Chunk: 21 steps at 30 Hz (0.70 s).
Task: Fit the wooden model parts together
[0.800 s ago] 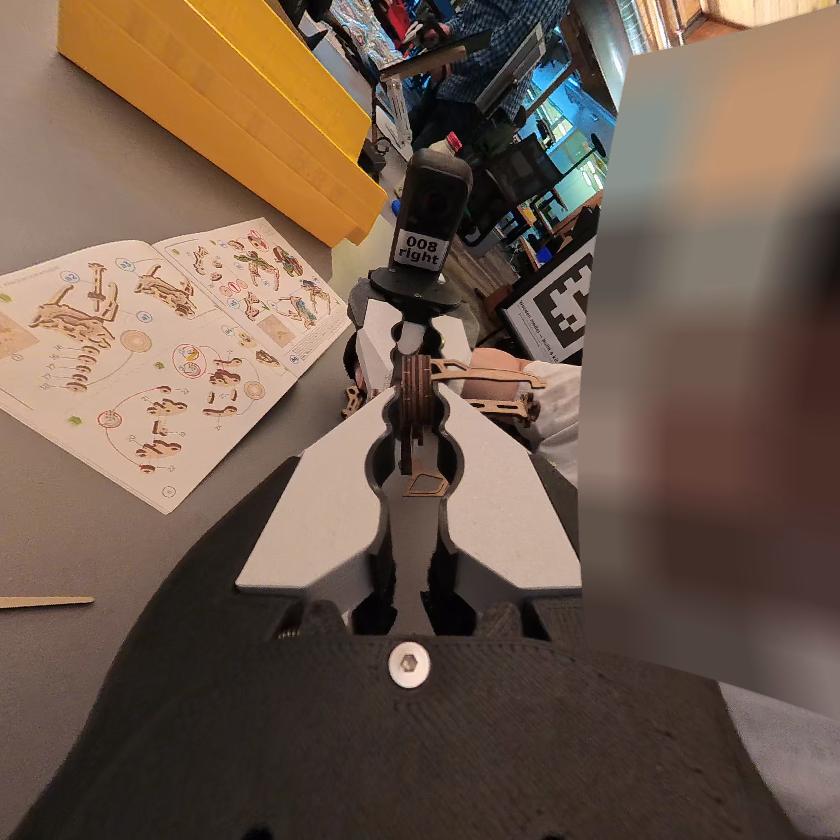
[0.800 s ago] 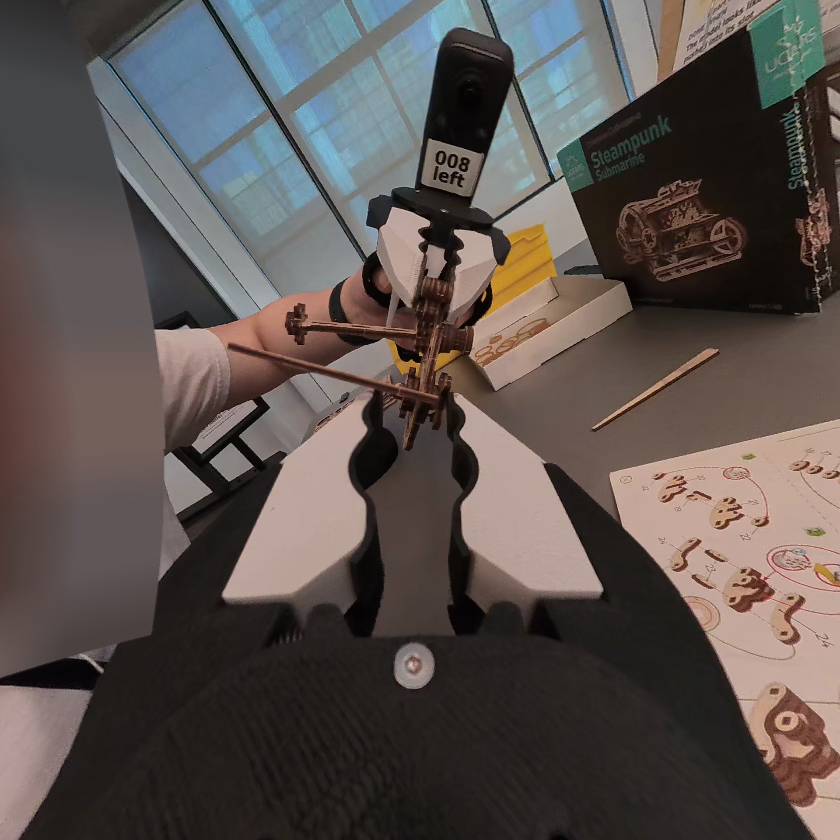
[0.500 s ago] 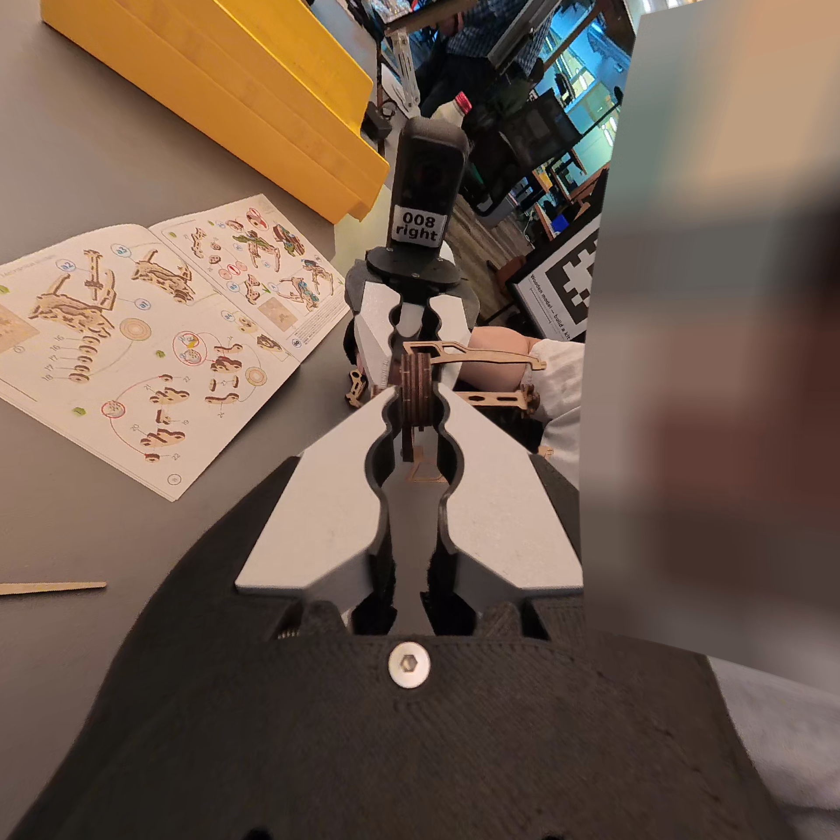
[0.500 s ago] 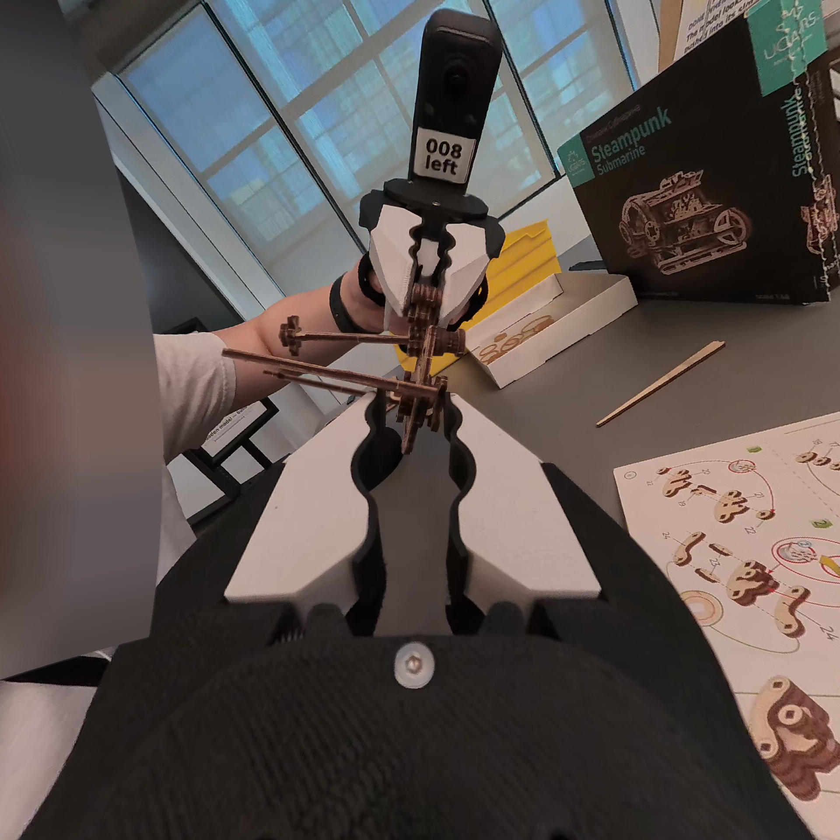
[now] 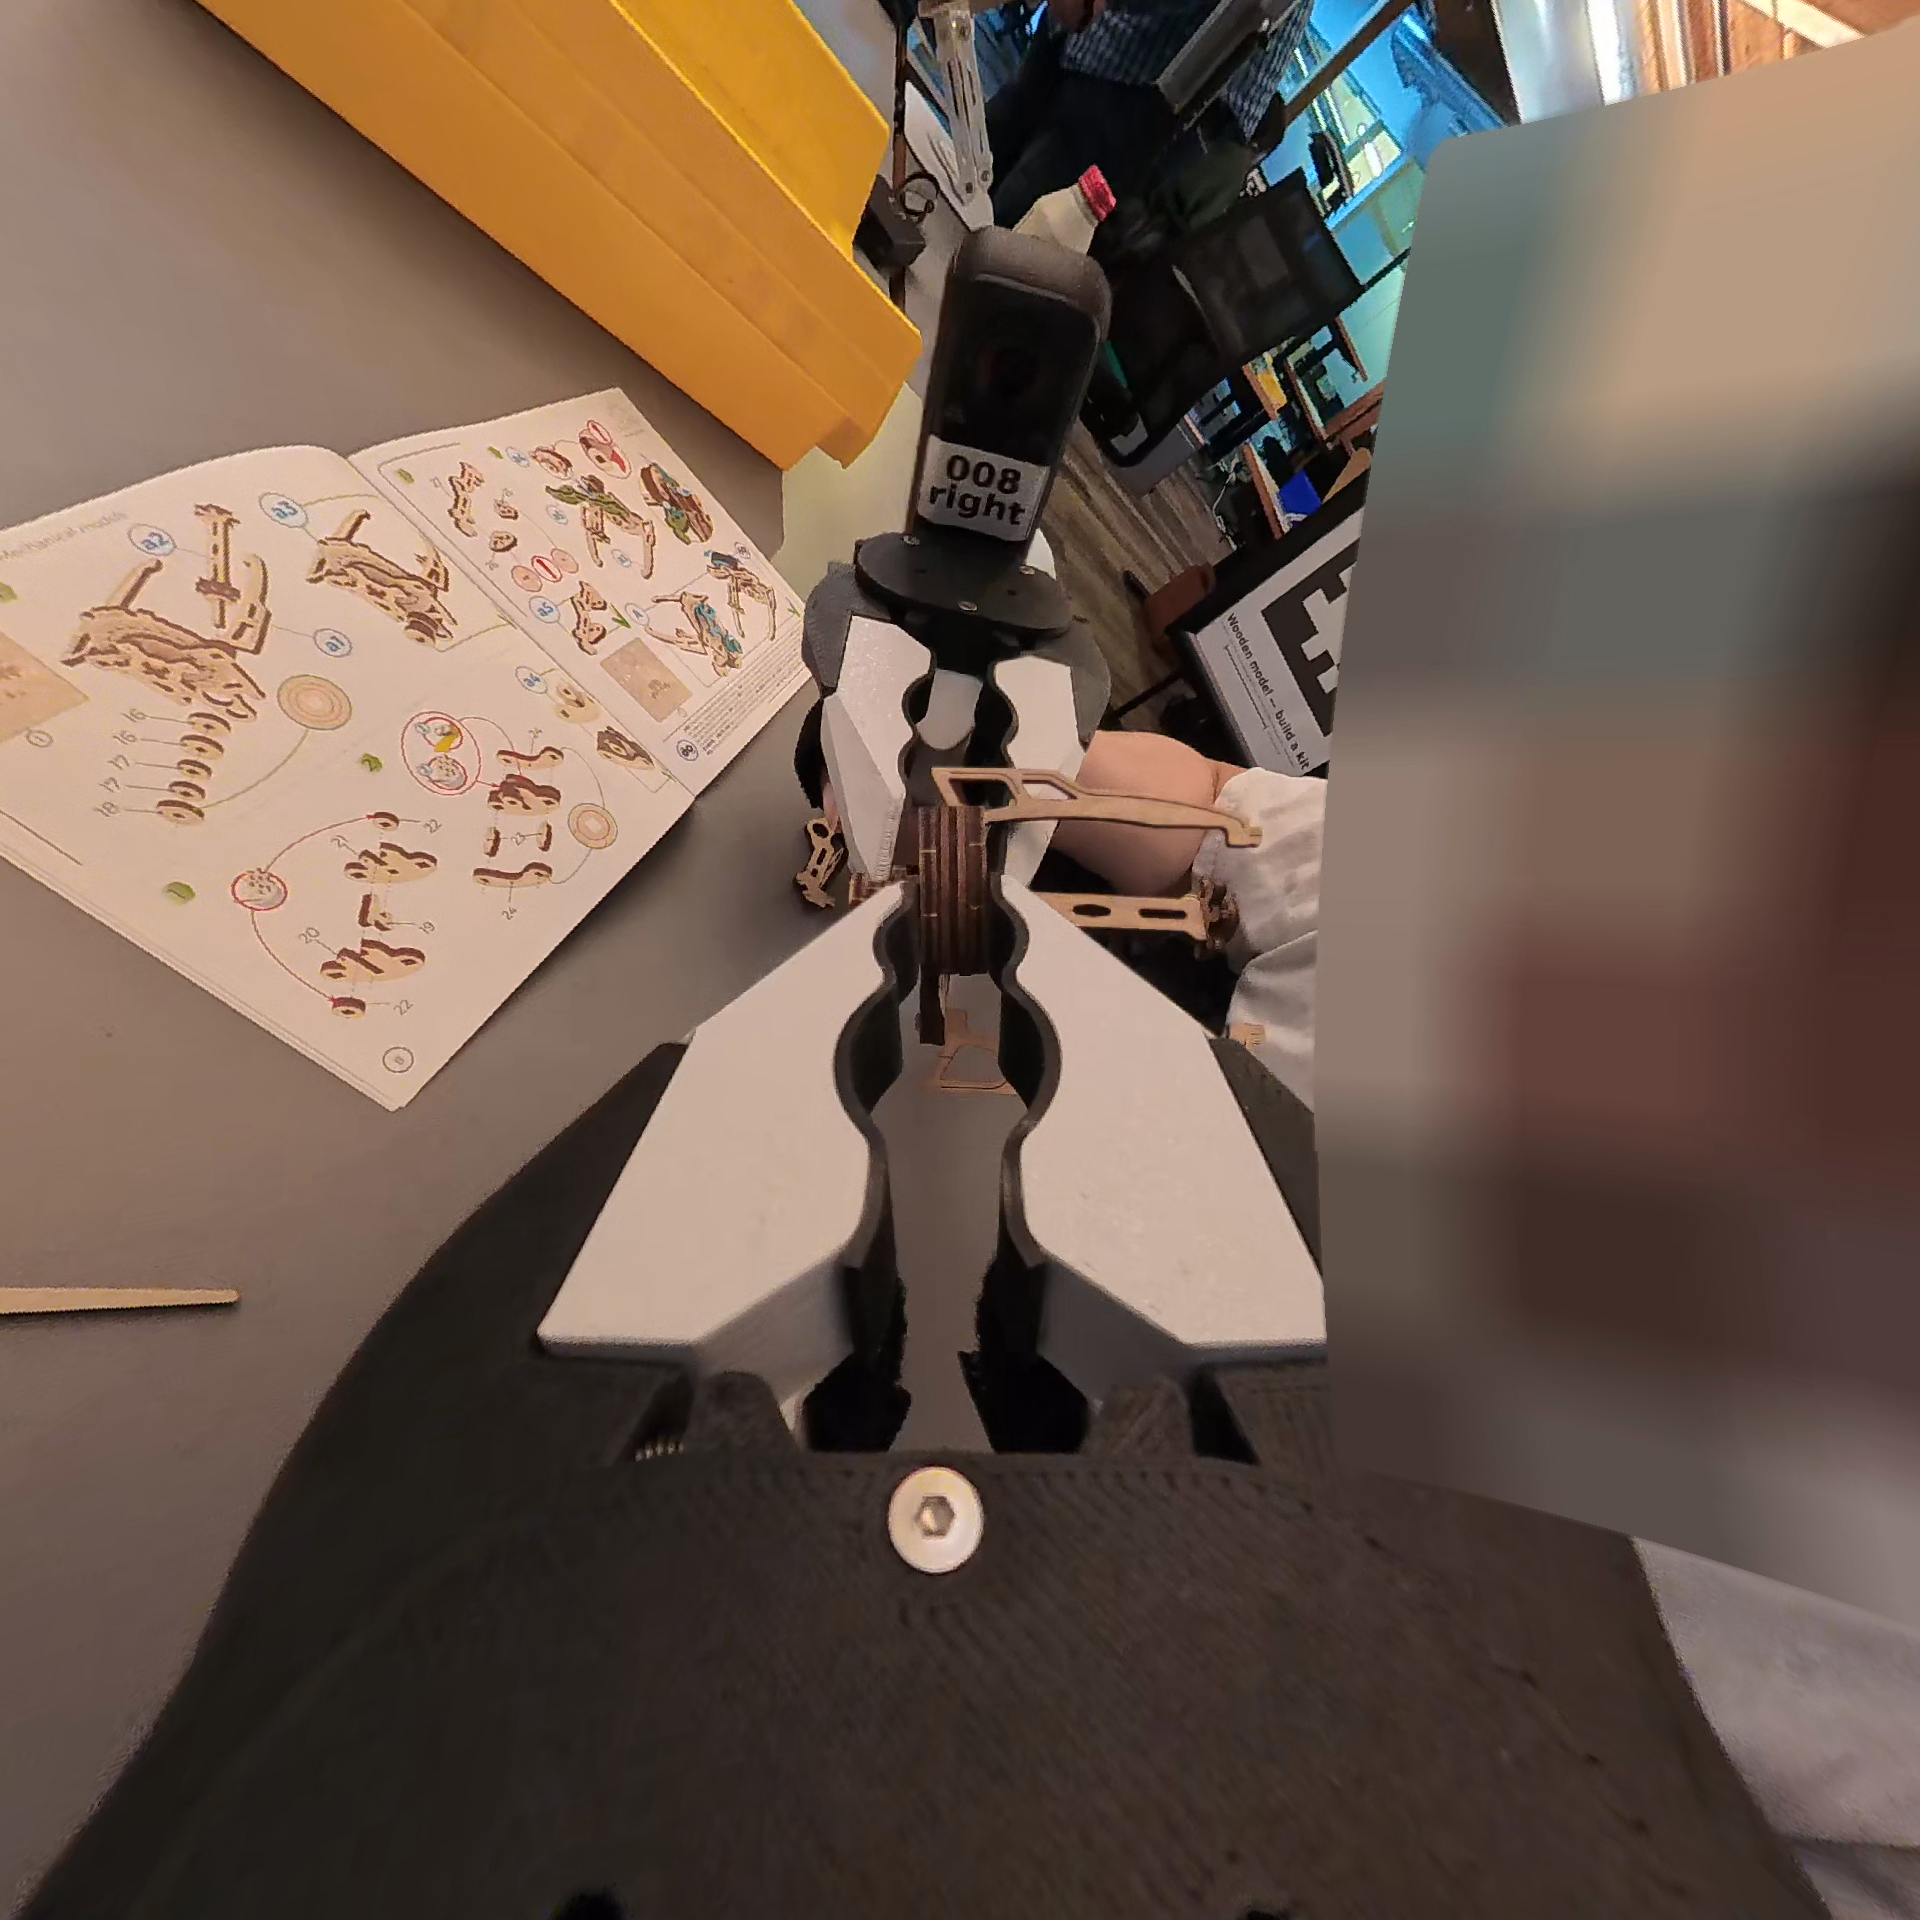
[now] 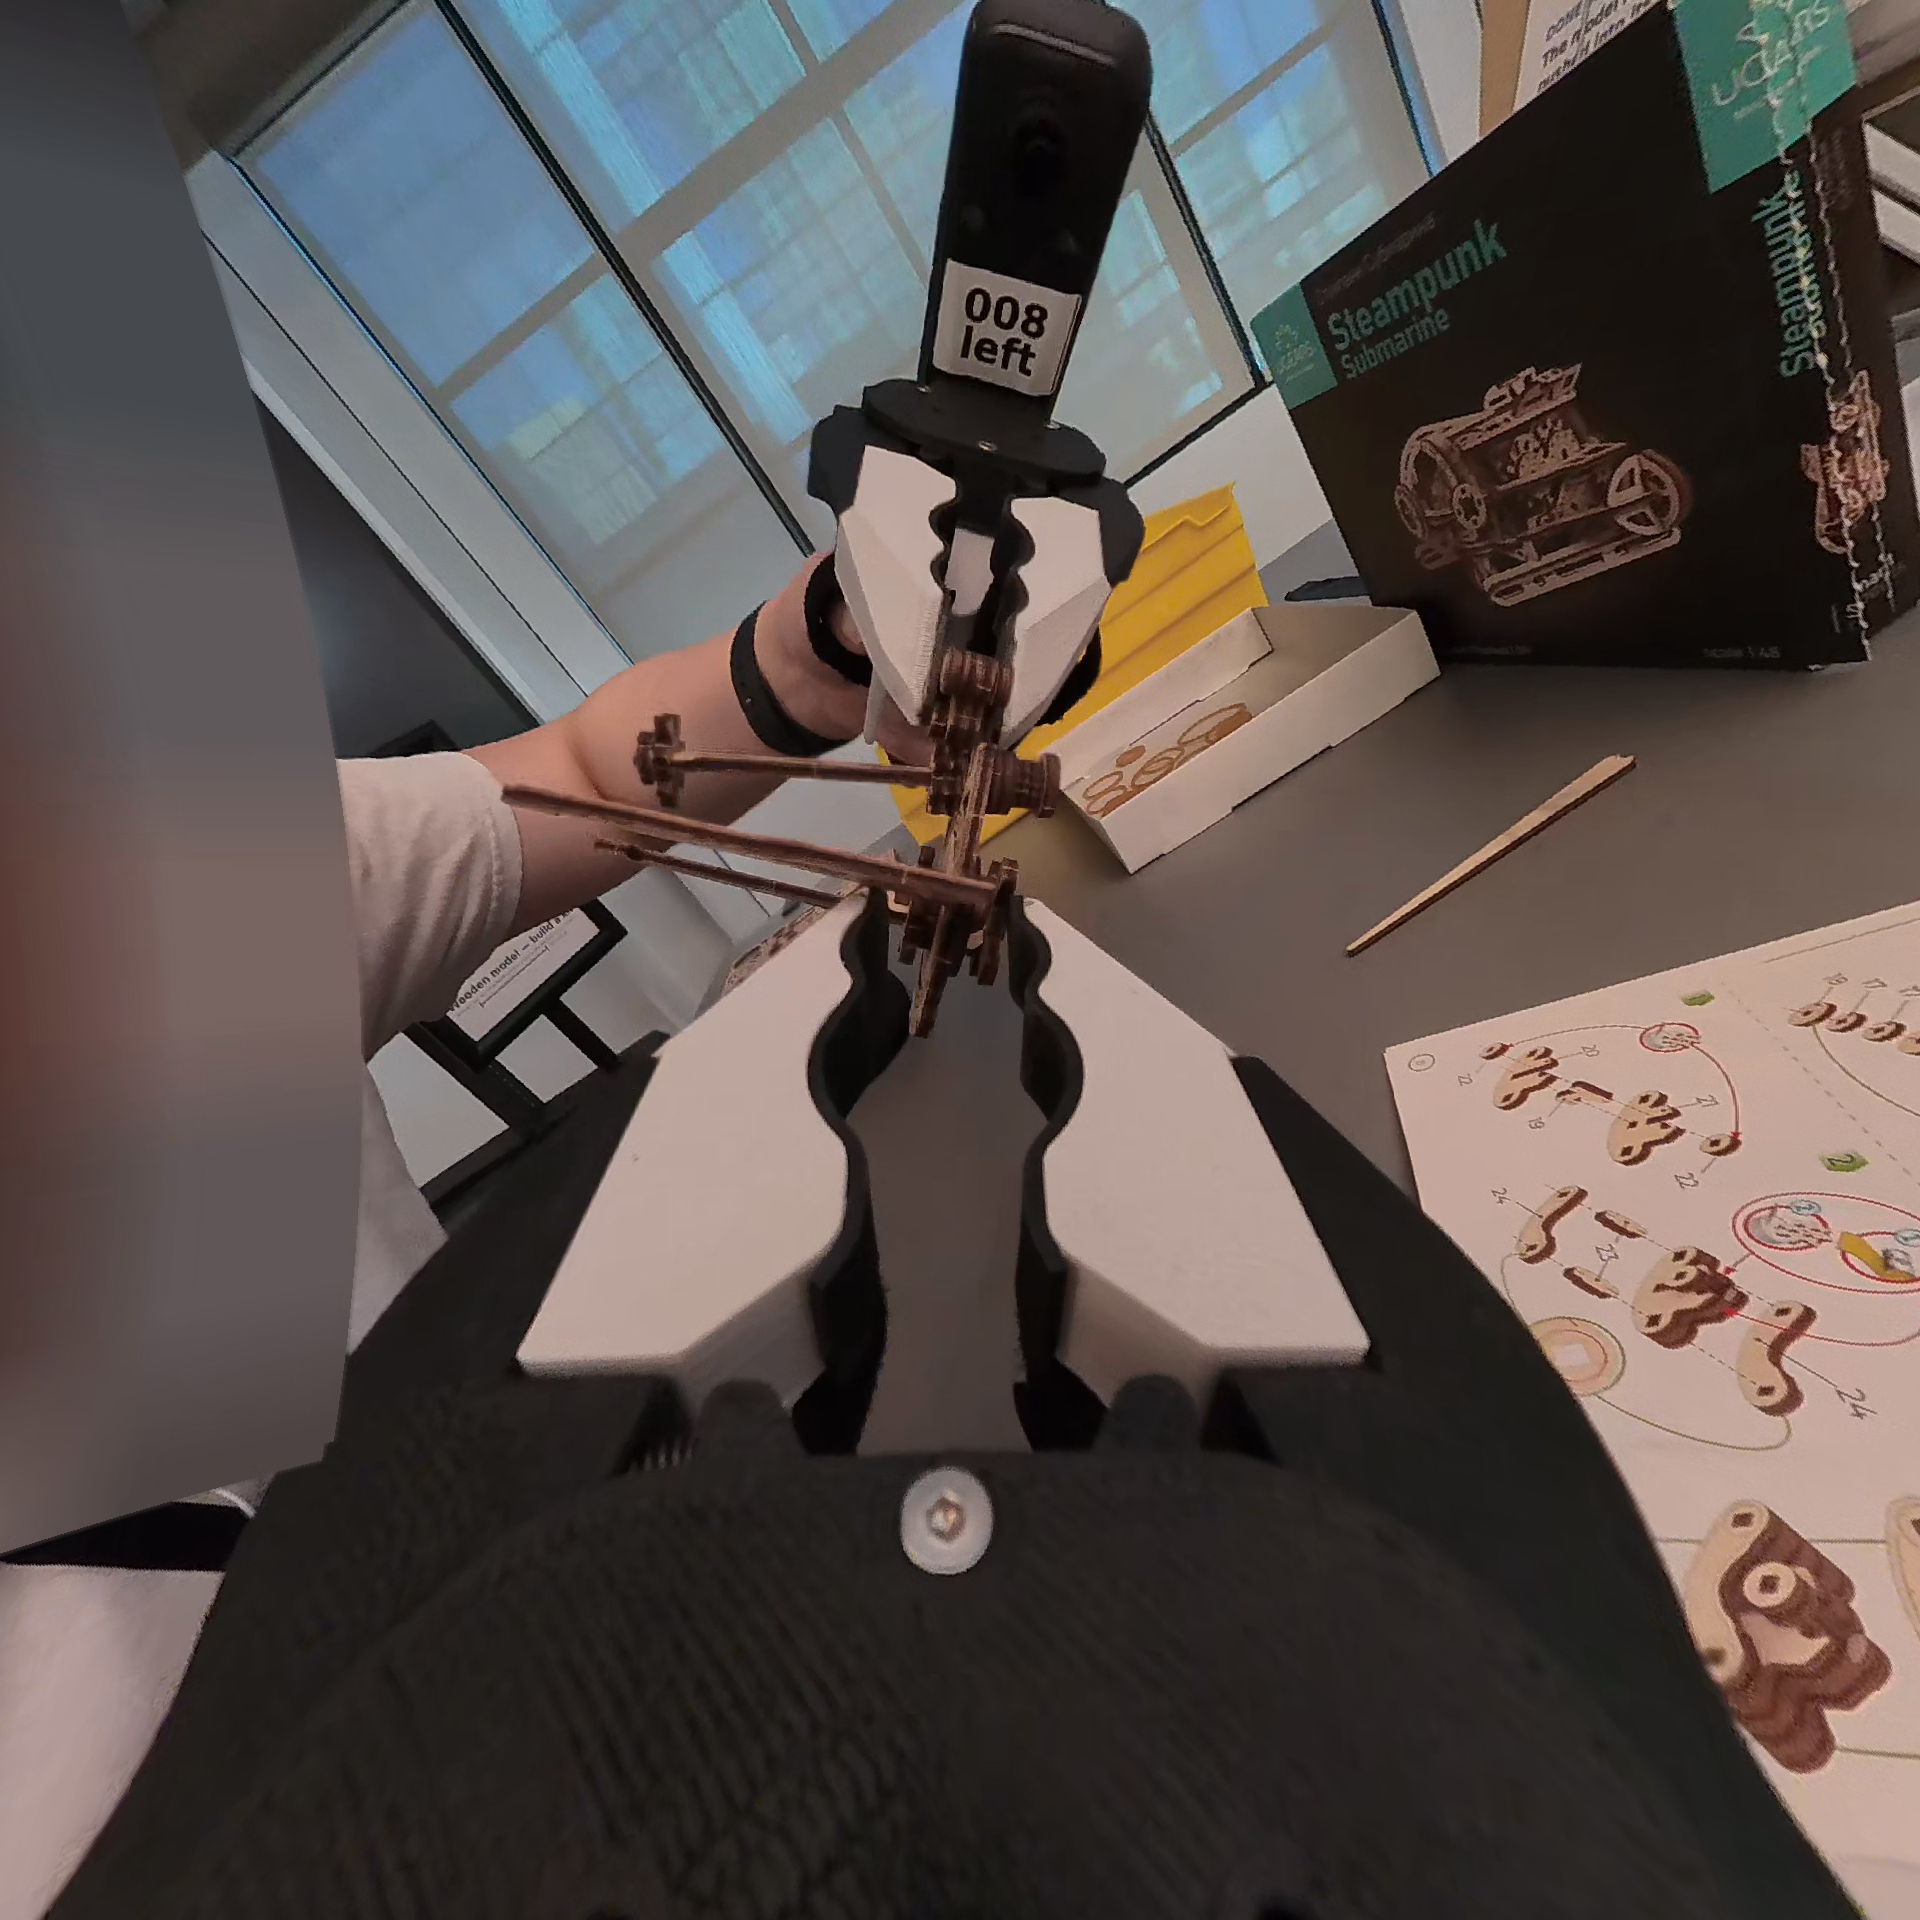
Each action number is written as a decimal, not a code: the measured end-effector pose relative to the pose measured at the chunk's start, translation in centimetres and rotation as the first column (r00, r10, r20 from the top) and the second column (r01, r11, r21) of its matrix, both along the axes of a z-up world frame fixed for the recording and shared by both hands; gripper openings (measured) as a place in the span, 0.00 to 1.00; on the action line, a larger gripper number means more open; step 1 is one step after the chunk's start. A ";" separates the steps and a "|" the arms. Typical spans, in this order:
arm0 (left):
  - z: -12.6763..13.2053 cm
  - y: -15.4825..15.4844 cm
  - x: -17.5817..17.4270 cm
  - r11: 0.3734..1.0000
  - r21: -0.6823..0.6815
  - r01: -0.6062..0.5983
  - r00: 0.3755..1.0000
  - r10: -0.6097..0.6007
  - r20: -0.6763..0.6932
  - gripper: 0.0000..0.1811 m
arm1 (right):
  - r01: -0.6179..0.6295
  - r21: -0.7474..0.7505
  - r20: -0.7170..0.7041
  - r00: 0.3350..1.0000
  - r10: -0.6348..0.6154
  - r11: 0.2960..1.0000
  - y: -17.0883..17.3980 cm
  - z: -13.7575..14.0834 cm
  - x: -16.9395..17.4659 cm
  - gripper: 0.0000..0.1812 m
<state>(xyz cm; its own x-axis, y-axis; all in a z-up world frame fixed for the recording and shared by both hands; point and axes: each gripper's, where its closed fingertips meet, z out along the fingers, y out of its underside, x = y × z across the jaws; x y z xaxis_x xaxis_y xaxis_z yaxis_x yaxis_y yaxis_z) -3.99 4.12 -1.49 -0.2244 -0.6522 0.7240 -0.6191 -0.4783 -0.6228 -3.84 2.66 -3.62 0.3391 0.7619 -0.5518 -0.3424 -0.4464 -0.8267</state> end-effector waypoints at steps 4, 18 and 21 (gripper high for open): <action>-0.1 0.1 0.0 1.000 0.001 -0.011 1.000 0.011 -0.007 0.05 | 0.014 0.011 0.016 1.000 -0.014 1.000 0.1 -0.1 0.1 0.12; -3.0 1.2 -1.0 0.997 0.072 -0.020 0.996 0.026 -0.082 0.05 | 0.043 0.348 0.439 0.875 -0.203 0.936 -0.3 -1.0 0.7 0.26; -4.1 1.2 -1.5 0.991 0.128 0.024 0.993 -0.008 -0.121 0.05 | -0.031 0.350 0.477 0.866 -0.149 0.936 -1.2 -1.5 -0.2 0.28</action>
